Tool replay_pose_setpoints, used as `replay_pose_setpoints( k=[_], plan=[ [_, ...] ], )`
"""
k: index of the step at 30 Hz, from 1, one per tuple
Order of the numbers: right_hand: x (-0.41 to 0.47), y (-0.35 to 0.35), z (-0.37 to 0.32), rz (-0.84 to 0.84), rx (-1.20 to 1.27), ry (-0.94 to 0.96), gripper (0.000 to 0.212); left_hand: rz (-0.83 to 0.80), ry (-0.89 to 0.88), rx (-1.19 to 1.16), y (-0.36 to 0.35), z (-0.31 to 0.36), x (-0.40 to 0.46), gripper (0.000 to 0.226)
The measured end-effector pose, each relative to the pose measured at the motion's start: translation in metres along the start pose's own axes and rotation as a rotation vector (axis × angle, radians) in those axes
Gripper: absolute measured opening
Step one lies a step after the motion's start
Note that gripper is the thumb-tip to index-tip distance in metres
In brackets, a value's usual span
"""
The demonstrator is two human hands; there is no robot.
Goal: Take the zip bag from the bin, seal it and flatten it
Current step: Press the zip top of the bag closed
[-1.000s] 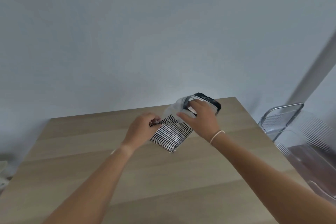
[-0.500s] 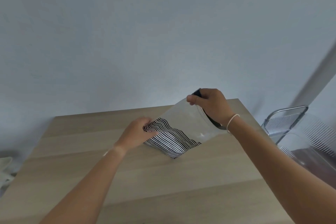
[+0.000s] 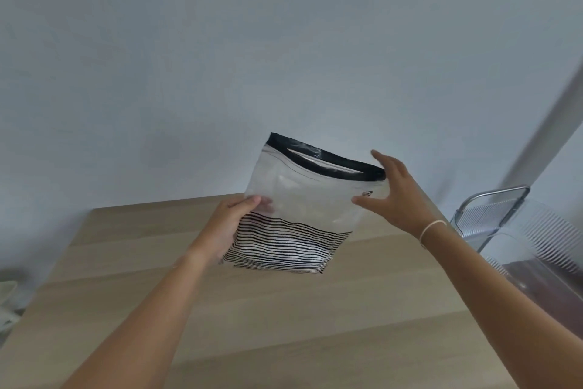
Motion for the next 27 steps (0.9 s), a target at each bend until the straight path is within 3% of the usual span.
replay_pose_setpoints(
  k=[2,4,6,10,15,20,27],
  plan=[
    [0.000,-0.010,0.011,-0.025,0.436,-0.064,0.074,-0.032,0.003,-0.080,-0.001,0.002,0.000,0.024],
    [0.003,-0.023,0.018,-0.150,0.787,-0.085,0.042,-0.046,0.014,-0.101,-0.003,0.002,0.001,0.023],
    [0.008,-0.034,0.023,-0.202,0.912,-0.095,0.021,-0.038,0.021,-0.099,-0.004,0.002,0.001,0.023],
    [0.015,-0.040,0.026,-0.092,1.124,-0.055,0.006,-0.024,-0.046,-0.051,0.003,0.013,0.000,0.027],
    [0.020,-0.032,0.017,-0.076,1.061,0.018,0.016,0.070,-0.082,0.091,0.006,0.022,0.007,0.029],
    [0.019,-0.020,0.019,-0.072,1.003,0.064,0.021,0.108,-0.090,0.052,0.012,0.024,0.005,0.022],
    [0.016,-0.019,0.019,-0.151,1.133,0.020,0.016,0.095,-0.082,-0.151,0.012,0.030,0.006,0.019]
  ],
)
Point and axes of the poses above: each hand's wrist, its own x-axis towards the middle knuckle, its own y-axis out of the back of the hand, z = x × y, the point moved 1 cm from there along x, towards the middle knuckle, and after that the axes turned 14 degrees about -z, right-handed, at the moved point
